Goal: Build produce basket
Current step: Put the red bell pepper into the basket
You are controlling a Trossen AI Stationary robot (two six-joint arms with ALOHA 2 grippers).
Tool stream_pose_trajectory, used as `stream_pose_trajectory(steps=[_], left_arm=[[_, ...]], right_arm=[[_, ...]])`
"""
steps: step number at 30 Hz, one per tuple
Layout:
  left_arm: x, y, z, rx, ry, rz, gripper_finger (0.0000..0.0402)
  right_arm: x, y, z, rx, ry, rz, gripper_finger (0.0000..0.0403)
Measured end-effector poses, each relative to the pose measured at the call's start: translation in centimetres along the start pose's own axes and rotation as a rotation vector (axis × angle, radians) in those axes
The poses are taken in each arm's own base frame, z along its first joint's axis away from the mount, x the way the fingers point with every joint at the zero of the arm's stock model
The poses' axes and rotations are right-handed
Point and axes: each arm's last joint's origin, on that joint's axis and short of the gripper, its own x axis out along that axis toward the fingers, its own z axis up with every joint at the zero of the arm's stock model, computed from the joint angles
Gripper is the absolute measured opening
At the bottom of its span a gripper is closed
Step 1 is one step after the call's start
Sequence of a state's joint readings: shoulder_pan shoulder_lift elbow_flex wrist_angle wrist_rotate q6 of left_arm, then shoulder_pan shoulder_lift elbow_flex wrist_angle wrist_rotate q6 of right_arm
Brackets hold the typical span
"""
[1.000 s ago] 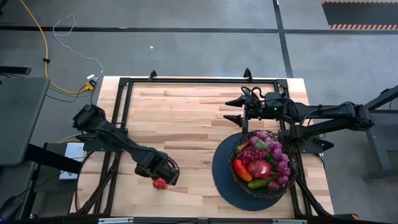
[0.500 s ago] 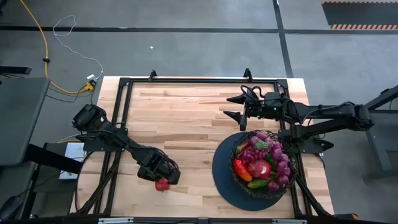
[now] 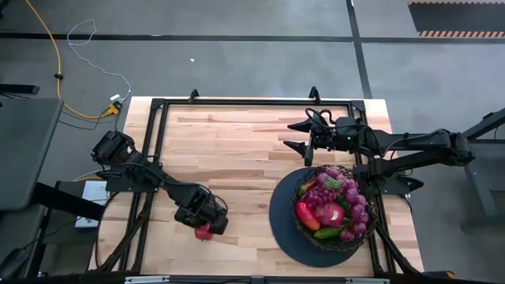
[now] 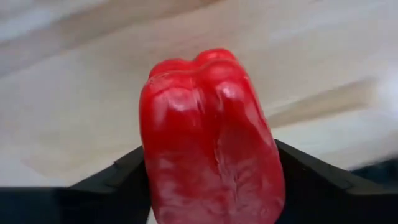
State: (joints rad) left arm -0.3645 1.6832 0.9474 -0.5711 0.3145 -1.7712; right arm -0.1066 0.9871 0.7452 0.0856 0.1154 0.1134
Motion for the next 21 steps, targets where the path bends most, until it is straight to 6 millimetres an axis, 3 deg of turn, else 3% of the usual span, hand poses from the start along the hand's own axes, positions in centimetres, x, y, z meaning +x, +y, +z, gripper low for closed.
stream_pose_trajectory(steps=[4, 9, 16, 21], left_arm=[[-2.1, -0.3, 1.3, 0.127, -0.033, -0.074, 0.0223], [-8.3, 0.1, 3.4, 0.285, -0.19, -0.274, 0.0228], [-18.8, 3.7, 6.1, 0.473, -0.722, -0.52, 0.0247], [-24.1, 6.0, 6.6, 0.684, -1.144, -0.57, 0.0247]], right_arm=[[0.0, 0.0, 0.1, 0.027, -0.006, 0.002, 0.0283], [0.0, 0.1, 0.5, 0.053, -0.05, 0.038, 0.0283], [-0.2, 0.4, 1.6, 0.112, -0.154, 0.103, 0.0283], [-0.3, 0.5, 2.2, 0.233, -0.21, 0.126, 0.0283]])
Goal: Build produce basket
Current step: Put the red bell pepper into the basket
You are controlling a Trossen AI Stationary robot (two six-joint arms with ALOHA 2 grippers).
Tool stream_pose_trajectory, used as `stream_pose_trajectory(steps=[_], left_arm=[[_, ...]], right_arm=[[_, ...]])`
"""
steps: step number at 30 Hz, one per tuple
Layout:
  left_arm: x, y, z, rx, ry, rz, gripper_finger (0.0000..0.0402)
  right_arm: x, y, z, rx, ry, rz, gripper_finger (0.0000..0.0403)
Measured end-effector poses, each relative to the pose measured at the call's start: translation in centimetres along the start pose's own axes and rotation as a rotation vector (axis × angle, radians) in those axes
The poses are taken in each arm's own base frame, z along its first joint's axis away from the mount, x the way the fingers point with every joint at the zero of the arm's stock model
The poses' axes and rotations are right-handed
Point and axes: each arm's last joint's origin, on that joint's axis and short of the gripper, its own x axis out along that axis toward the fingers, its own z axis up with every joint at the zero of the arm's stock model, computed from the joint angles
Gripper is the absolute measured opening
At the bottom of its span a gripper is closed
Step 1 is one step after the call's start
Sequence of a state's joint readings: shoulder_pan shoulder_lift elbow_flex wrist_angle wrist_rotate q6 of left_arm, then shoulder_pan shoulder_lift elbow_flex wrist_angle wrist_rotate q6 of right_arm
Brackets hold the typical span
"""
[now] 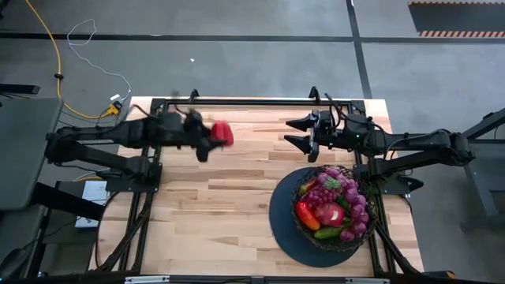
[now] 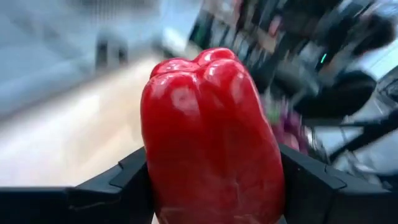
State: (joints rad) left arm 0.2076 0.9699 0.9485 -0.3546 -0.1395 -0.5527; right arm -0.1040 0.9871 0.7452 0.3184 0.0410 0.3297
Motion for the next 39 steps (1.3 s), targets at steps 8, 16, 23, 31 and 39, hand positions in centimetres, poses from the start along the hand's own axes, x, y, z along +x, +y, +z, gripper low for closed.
stream_pose_trajectory(steps=[8, 16, 23, 31, 39], left_arm=[[0.4, 0.7, 3.4, 0.357, -0.258, -0.078, 0.0247], [5.7, 0.8, 2.8, 0.449, -0.2, -0.237, 0.0248], [8.2, -0.6, 1.2, 0.461, -0.153, -0.328, 0.0248], [10.0, -1.5, -0.6, 0.463, -0.086, -0.357, 0.0248], [10.9, -1.8, -1.3, 0.509, -0.09, -0.324, 0.0248]], right_arm=[[0.0, 0.0, 0.1, 0.147, -0.014, 0.006, 0.0283], [0.5, 0.0, -0.3, 0.164, 0.012, 0.028, 0.0283], [2.0, -0.3, -1.9, 0.061, 0.078, 0.03, 0.0283], [4.3, 0.4, -2.2, -0.156, 0.105, 0.039, 0.0283], [5.5, 0.8, -2.0, -0.218, 0.17, 0.126, 0.0283]])
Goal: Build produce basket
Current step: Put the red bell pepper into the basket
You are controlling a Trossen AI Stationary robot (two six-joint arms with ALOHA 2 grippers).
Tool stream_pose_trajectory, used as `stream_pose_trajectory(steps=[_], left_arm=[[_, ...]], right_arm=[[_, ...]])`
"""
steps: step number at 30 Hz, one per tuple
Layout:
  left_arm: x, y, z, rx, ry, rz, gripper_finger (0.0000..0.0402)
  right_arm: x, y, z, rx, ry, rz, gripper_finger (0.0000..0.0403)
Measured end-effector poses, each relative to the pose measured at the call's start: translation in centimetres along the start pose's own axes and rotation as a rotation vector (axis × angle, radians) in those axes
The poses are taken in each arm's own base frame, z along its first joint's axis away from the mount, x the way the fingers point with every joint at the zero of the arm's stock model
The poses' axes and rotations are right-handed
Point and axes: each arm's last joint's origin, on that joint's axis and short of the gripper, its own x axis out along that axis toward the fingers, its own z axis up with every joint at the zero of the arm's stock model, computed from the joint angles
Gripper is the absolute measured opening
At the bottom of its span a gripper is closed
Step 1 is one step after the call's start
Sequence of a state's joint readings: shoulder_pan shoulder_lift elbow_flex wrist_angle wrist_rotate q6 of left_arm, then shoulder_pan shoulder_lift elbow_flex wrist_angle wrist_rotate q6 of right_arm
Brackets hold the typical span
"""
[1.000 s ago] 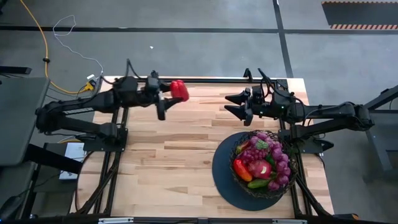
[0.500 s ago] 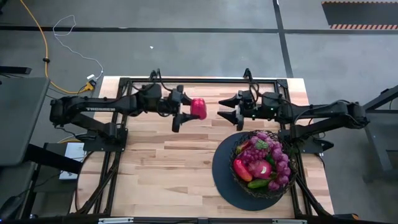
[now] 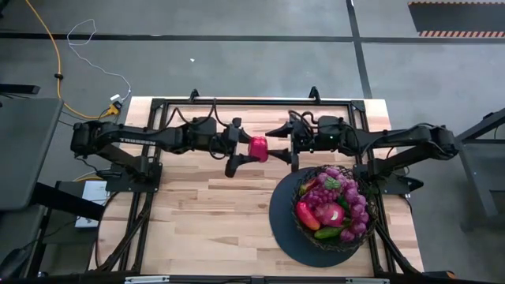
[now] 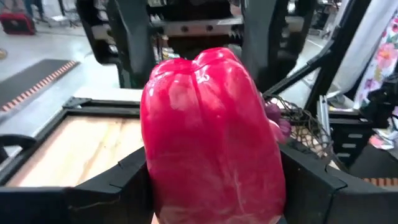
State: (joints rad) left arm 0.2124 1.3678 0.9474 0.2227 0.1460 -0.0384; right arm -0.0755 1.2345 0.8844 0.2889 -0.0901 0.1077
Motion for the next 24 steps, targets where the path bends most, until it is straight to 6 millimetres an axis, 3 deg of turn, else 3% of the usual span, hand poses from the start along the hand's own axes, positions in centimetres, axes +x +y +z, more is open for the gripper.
stream_pose_trajectory(steps=[6, 14, 24], left_arm=[[0.0, 0.0, 0.2, 0.098, -0.013, 0.026, 0.0248], [0.4, -0.3, -0.3, 0.319, 0.009, 0.02, 0.0248], [1.0, -0.4, -0.8, 0.322, 0.025, 0.046, 0.0248]], right_arm=[[0.0, 0.1, 0.5, 0.004, 0.006, 0.044, 0.0283], [0.3, -0.1, 0.2, -0.061, 0.017, -0.039, 0.0283], [2.1, 1.2, -1.5, -0.181, 0.048, -0.035, 0.0283]])
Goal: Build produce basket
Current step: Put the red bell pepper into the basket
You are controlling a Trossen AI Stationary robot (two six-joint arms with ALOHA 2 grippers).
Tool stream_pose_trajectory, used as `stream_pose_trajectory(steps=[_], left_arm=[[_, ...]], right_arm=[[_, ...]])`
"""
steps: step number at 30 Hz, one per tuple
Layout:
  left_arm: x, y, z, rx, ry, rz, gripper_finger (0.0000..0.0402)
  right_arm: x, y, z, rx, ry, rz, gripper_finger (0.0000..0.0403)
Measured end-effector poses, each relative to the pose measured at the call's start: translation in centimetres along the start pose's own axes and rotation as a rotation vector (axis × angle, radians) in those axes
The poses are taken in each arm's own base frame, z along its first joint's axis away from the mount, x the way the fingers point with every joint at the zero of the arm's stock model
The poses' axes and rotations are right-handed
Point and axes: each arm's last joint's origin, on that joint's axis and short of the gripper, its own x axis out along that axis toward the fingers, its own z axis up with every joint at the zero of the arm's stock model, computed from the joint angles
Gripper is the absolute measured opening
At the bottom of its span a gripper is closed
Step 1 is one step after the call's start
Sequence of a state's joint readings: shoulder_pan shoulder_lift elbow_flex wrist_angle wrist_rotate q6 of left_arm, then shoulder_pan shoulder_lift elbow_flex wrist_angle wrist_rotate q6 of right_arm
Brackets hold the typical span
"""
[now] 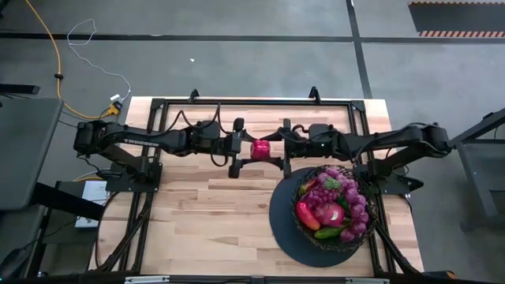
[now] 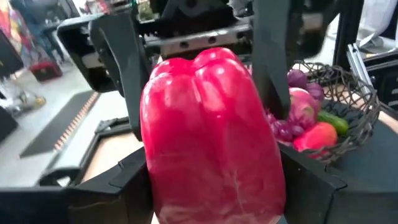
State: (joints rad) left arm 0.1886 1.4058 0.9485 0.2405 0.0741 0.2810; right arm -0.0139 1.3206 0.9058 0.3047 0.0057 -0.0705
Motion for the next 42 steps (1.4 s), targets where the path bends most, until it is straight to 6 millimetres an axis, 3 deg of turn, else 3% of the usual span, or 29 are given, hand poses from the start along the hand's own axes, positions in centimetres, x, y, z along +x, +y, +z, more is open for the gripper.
stream_pose_trajectory(steps=[12, 28, 42], left_arm=[[0.0, 0.1, 0.2, -0.083, -0.016, 0.01, 0.0251], [-0.1, 0.4, 1.0, -0.173, -0.101, 0.047, 0.0284], [0.0, 0.7, 0.7, -0.284, -0.063, 0.051, 0.0285]], right_arm=[[-0.2, 0.4, 0.4, -0.04, -0.019, -0.069, 0.0245], [-0.6, 0.2, 1.7, -0.08, -0.137, -0.108, 0.0246], [-0.6, 0.2, 1.2, -0.08, -0.081, -0.11, 0.0234]])
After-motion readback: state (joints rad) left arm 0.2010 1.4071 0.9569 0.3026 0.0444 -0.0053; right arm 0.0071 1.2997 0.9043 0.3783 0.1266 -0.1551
